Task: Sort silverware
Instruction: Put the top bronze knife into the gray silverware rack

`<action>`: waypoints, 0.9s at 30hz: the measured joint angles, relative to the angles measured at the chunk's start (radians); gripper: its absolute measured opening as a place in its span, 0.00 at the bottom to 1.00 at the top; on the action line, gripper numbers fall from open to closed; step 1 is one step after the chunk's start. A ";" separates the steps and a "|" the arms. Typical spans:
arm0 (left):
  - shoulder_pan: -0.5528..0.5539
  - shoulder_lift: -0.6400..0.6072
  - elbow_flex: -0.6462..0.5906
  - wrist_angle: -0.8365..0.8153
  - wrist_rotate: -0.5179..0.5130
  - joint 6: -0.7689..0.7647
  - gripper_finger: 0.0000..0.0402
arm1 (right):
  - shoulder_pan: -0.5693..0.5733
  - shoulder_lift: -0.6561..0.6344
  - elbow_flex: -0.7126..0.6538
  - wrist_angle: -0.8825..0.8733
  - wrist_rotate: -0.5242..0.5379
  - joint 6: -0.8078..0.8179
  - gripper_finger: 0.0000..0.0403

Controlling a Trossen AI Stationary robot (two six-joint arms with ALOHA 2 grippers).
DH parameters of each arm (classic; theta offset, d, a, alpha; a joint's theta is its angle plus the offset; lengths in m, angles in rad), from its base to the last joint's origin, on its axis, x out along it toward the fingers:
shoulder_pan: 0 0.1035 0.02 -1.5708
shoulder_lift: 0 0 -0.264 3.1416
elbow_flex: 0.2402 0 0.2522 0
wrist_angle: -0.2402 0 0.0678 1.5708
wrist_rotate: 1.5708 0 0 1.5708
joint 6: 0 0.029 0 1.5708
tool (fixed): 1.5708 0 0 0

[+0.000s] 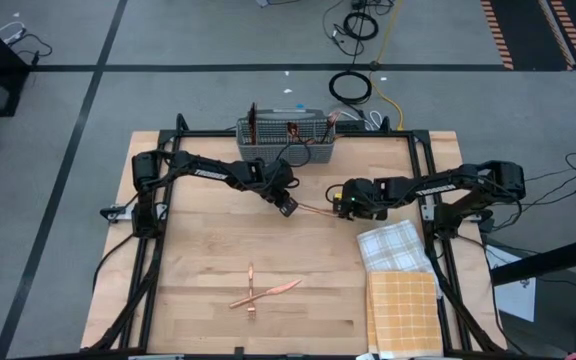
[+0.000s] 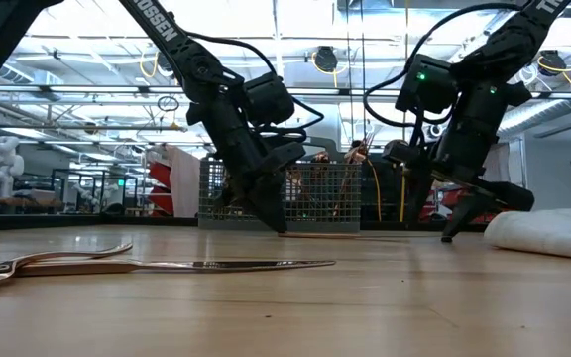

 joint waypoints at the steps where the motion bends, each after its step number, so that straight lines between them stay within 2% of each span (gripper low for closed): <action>1: 0.000 0.000 0.000 0.000 -0.002 -0.003 0.00 | 0.004 0.000 0.000 0.000 0.000 -0.012 0.52; 9: 0.000 -0.002 -0.038 0.063 -0.011 -0.043 0.00 | 0.041 -0.001 0.005 -0.057 -0.024 -0.100 0.51; 20: -0.003 -0.002 -0.049 0.115 -0.010 -0.069 0.00 | 0.041 -0.001 0.001 -0.010 -0.071 -0.171 0.51; 27: -0.003 -0.002 -0.050 0.117 -0.017 -0.071 0.00 | 0.042 0.000 0.000 0.026 -0.112 -0.250 0.43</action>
